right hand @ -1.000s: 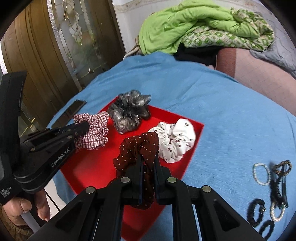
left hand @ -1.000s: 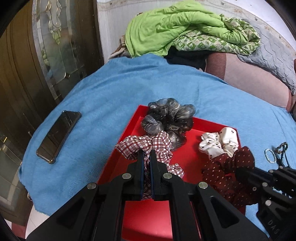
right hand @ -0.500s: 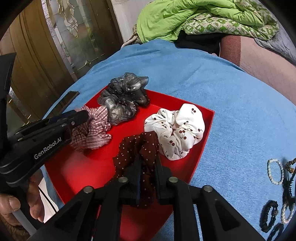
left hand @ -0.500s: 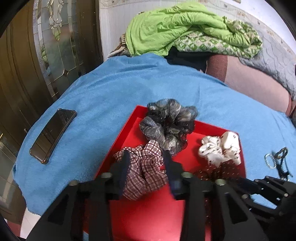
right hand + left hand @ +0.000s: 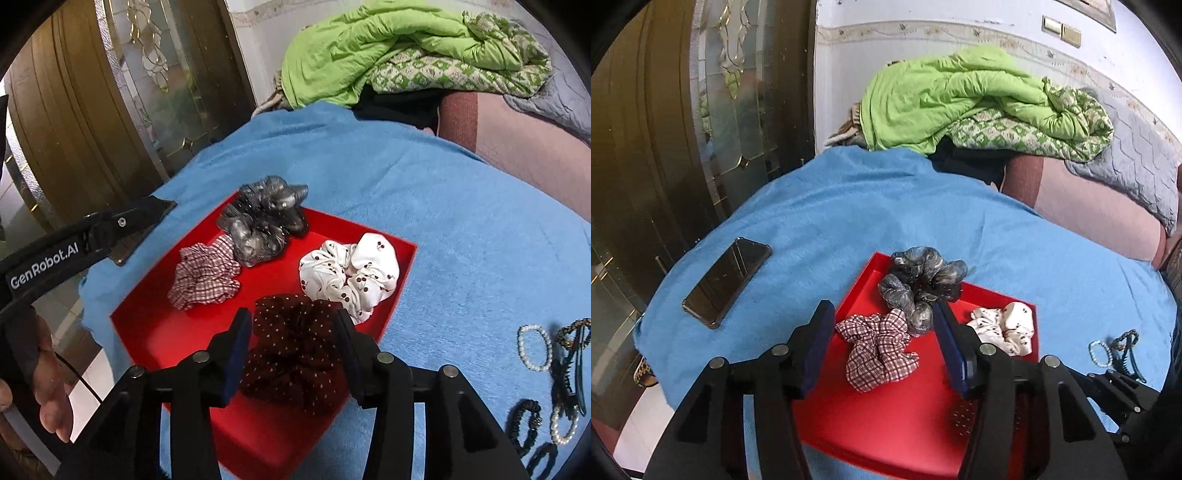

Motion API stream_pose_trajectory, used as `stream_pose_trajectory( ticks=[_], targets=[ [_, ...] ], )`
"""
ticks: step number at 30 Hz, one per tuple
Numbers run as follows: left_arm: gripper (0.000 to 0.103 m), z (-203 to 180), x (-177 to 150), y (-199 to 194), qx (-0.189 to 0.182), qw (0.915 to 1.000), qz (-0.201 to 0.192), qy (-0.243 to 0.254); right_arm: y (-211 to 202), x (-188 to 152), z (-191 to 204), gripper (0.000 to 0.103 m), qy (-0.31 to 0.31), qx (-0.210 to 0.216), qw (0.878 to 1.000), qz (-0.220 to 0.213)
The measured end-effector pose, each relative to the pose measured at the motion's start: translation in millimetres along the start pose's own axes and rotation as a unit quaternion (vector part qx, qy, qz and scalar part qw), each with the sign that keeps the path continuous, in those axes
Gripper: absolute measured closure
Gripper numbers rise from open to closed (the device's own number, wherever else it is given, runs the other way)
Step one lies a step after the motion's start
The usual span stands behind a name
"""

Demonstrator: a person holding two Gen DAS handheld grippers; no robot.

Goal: Organize jewelry
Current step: 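Move both tools to the bracelets and claw clip, right tool grasping the clip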

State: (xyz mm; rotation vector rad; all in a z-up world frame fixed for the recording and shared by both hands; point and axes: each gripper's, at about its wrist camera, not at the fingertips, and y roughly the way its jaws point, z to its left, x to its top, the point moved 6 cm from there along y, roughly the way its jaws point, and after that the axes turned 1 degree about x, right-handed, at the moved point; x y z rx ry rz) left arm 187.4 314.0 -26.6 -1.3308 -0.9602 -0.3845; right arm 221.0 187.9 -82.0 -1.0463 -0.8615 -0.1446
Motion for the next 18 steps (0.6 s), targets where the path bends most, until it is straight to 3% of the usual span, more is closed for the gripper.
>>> stream_pose_trajectory(
  ticks=[9, 18],
  targets=[
    [0.048, -51, -15, -34, -0.019, 0.9994, -0.003, 0.029, -56, -18, -31, 0.050, 0.016, -0.014, 0.999, -0.028],
    [0.048, -145, -49, -49, -0.084, 0.9933, 0.024, 0.076, -118, -63, -126, 0.050, 0.080, -0.074, 0.993, -0.037]
  ],
)
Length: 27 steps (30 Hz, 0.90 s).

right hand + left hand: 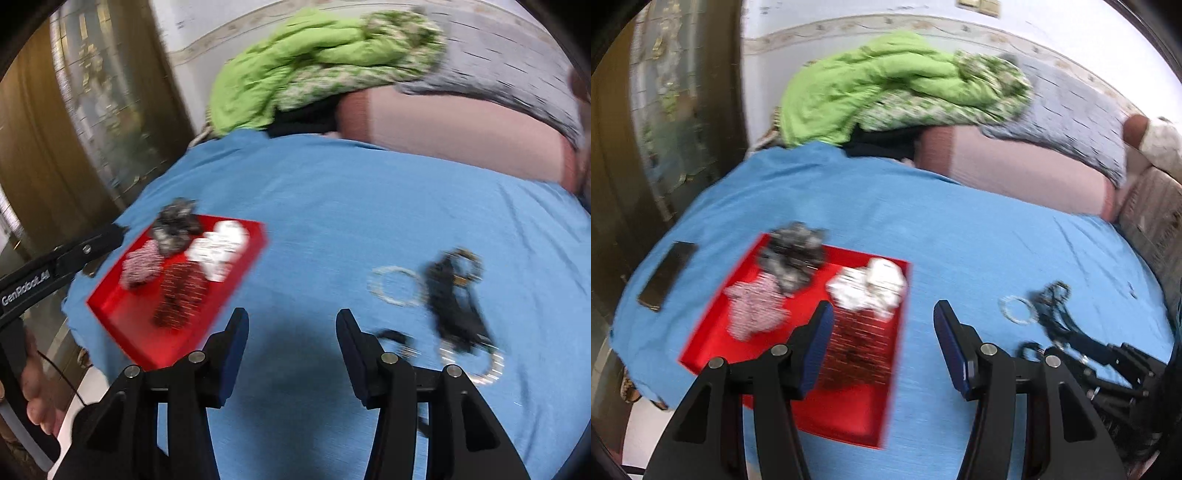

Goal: Organize jewelry
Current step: 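Move both tools to the bracelets and claw clip, right tool grasping the clip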

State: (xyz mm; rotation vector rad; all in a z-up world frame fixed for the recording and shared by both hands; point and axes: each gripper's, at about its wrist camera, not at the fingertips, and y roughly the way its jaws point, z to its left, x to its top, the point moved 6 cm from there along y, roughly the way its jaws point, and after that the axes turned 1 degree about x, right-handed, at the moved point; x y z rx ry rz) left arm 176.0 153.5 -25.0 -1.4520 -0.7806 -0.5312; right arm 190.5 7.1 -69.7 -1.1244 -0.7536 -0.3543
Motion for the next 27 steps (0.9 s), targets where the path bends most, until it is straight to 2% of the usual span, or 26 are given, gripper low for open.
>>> stream_pose_trajectory(
  ticks=[6, 13, 20, 27],
  targets=[
    [0.048, -64, -23, 22, -0.042, 0.9977, 0.041, 0.035, -33, -23, -87, 0.049, 0.050, -0.049, 0.998, -0.003],
    [0.048, -119, -53, 59, -0.077, 0.9903, 0.089, 0.074, -46, -44, -144, 0.049, 0.080, -0.073, 0.994, 0.002],
    [0.048, -150, -65, 93, -0.081, 0.9852, 0.111, 0.102, -38, -61, -151, 0.049, 0.076, -0.073, 0.994, 0.014],
    [0.048, -164, -69, 116, -0.088, 0.9819, 0.127, 0.110, -27, -41, -152, 0.049, 0.081, -0.050, 0.995, 0.002]
  ],
)
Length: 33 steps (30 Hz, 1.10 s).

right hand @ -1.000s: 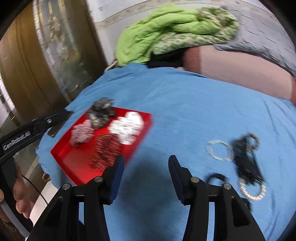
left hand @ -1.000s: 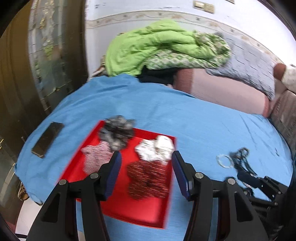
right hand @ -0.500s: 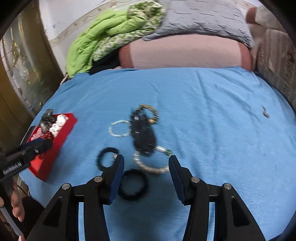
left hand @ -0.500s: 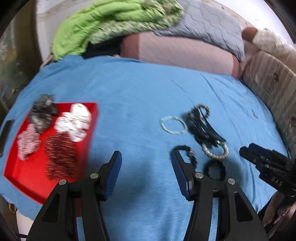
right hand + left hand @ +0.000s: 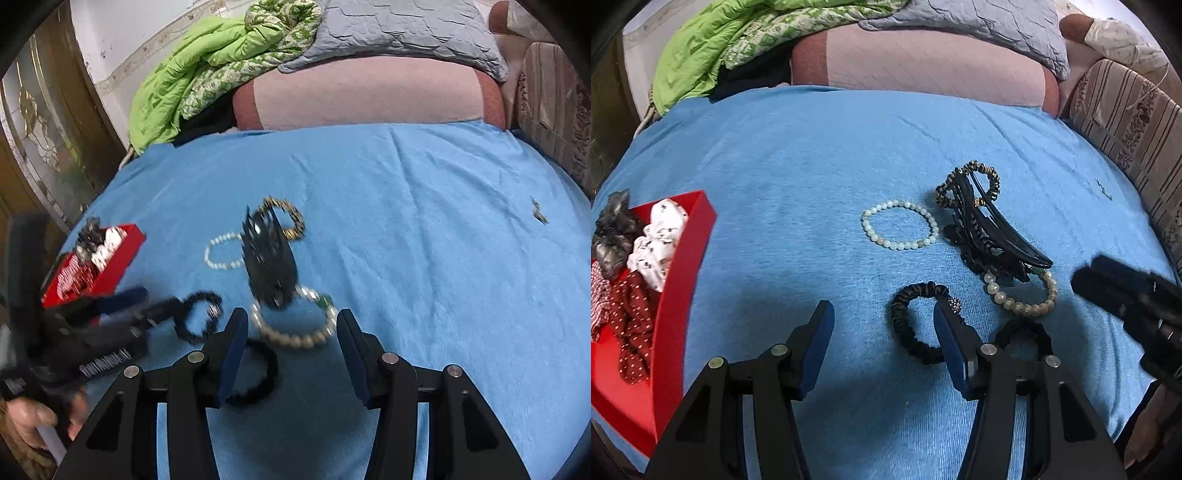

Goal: Organize jewelry
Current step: 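Move both tools to the bracelets and claw clip, right tool grasping the clip, then grasp the black hair tie with the left tool while the right tool lifts the claw clip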

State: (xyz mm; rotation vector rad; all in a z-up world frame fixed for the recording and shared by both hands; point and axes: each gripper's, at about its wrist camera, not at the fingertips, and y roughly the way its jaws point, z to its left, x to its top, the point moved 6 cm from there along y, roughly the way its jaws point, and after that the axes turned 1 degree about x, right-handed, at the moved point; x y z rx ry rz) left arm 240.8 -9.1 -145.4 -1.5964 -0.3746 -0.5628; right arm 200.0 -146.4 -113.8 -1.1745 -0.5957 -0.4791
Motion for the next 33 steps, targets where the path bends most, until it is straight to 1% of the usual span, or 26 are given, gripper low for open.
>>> stream_pose_trajectory(
  ticks=[1, 2, 4, 9, 14, 16, 17, 18, 19, 20, 21, 22, 23, 29, 33],
  targets=[
    [0.048, -1, 1, 2, -0.002, 1.0000, 0.000, 0.000, 3, 5, 3, 0.044, 0.000, 0.008, 1.000, 0.000],
    [0.048, -1, 2, 3, -0.004, 1.0000, 0.001, 0.000, 7, 11, 6, 0.037, -0.001, 0.016, 1.000, 0.000],
    [0.048, -1, 3, 7, -0.007, 1.0000, 0.003, -0.003, 15, 22, 11, 0.031, -0.005, 0.027, 1.000, -0.002],
    [0.048, -4, 2, 14, -0.023, 0.9997, 0.008, -0.008, 43, 38, 18, 0.031, -0.017, 0.030, 0.999, 0.014],
    [0.049, -9, 1, 17, -0.037, 0.9992, 0.012, -0.004, 66, 40, 18, 0.031, -0.017, 0.035, 0.999, 0.035],
    [0.053, -10, 1, 18, -0.043, 0.9990, 0.013, -0.005, 73, 38, 16, 0.031, -0.010, 0.037, 0.998, 0.042],
    [0.062, -10, 0, 18, -0.048, 0.9987, 0.014, -0.007, 76, 38, 15, 0.031, -0.006, 0.039, 0.998, 0.045],
    [0.075, -11, 0, 17, -0.053, 0.9984, 0.016, -0.009, 77, 37, 14, 0.031, -0.002, 0.041, 0.998, 0.047],
    [0.082, -11, 0, 17, -0.053, 0.9984, 0.019, -0.008, 80, 38, 14, 0.031, 0.000, 0.042, 0.998, 0.049],
    [0.094, -11, -1, 18, -0.052, 0.9984, 0.022, -0.007, 81, 37, 14, 0.036, 0.002, 0.043, 0.998, 0.051],
    [0.095, -12, -1, 18, -0.053, 0.9983, 0.023, -0.006, 81, 37, 13, 0.041, 0.002, 0.043, 0.998, 0.052],
    [0.095, -13, -2, 17, -0.052, 0.9984, 0.023, -0.005, 82, 36, 13, 0.053, 0.002, 0.042, 0.998, 0.055],
    [0.095, -13, -2, 16, -0.050, 0.9986, 0.020, -0.004, 83, 35, 13, 0.054, 0.002, 0.042, 0.997, 0.058],
    [0.096, -15, 1, -1, -0.061, 0.9981, 0.007, -0.005, 77, 33, 13, 0.054, 0.003, 0.047, 0.997, 0.056],
    [0.096, -14, 3, -16, -0.064, 0.9979, -0.005, -0.008, 67, 30, 16, 0.054, 0.011, 0.062, 0.996, 0.060]
  ],
)
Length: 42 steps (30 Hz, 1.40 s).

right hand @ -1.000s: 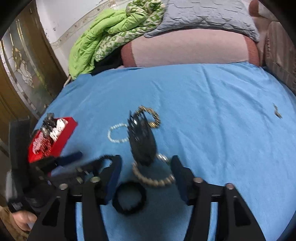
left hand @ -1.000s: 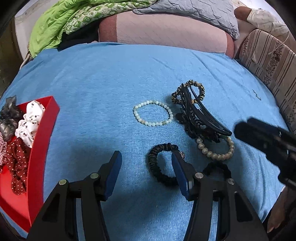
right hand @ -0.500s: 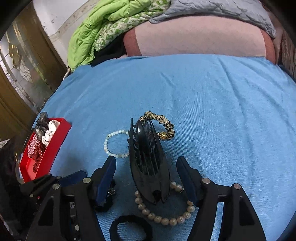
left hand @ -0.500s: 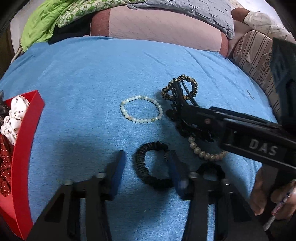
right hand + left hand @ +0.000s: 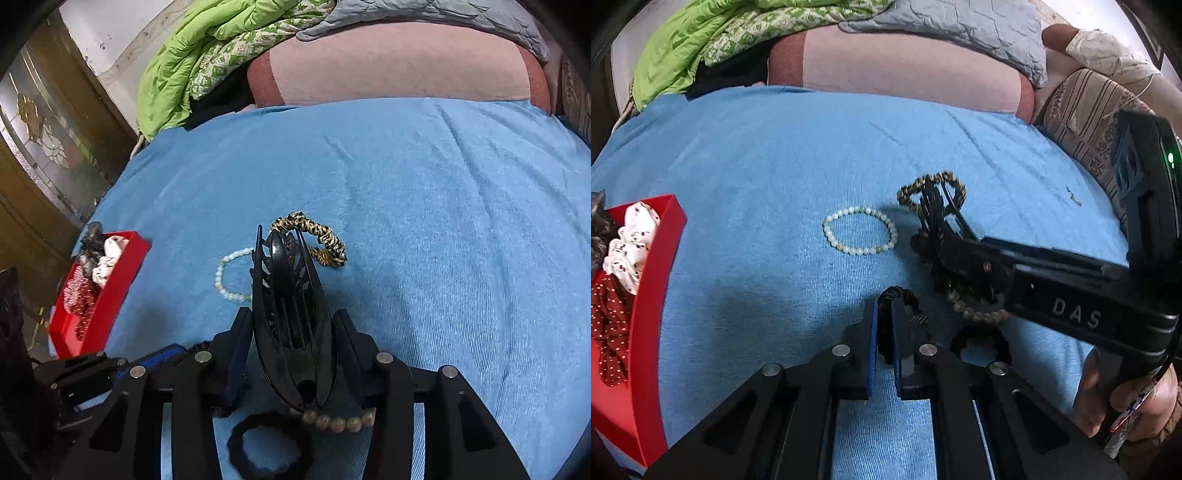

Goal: Organize jewelry
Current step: 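Grasp the black hair tie with the left tool while the right tool lifts the claw clip, then carry the hair tie and claw clip over the red tray with both tools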

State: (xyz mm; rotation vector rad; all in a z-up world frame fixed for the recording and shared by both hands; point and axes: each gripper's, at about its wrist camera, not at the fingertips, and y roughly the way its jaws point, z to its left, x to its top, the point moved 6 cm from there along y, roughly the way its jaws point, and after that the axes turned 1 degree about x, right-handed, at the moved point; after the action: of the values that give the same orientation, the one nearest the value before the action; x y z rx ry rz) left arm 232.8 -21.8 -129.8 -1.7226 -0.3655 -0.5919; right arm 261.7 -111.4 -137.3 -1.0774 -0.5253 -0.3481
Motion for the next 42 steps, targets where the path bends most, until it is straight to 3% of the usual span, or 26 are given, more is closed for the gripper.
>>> stream_pose_trajectory(
  ticks=[4, 9, 16, 23, 28, 42],
  targets=[
    [0.096, 2, -2, -15, -0.001, 0.9999, -0.009, -0.006, -10, -4, 7, 0.054, 0.006, 0.019, 1.000, 0.006],
    [0.096, 7, -5, -34, 0.003, 0.9997, -0.021, -0.011, -18, -21, 6, 0.054, 0.051, 0.065, 0.996, 0.045],
    [0.096, 15, -7, -61, 0.004, 0.9989, -0.042, -0.023, -29, -55, -3, 0.054, 0.128, 0.120, 0.980, 0.098],
    [0.096, 25, -8, -85, 0.011, 0.9975, -0.060, -0.035, -34, -87, 15, 0.054, 0.146, 0.160, 0.966, 0.139],
    [0.096, 37, -10, -103, 0.018, 0.9963, -0.073, -0.042, -39, -88, 31, 0.054, 0.129, 0.165, 0.969, 0.131],
    [0.096, 95, -17, -166, 0.069, 0.9886, -0.118, -0.063, -62, -51, 85, 0.054, 0.077, 0.166, 0.980, 0.073]
  ],
)
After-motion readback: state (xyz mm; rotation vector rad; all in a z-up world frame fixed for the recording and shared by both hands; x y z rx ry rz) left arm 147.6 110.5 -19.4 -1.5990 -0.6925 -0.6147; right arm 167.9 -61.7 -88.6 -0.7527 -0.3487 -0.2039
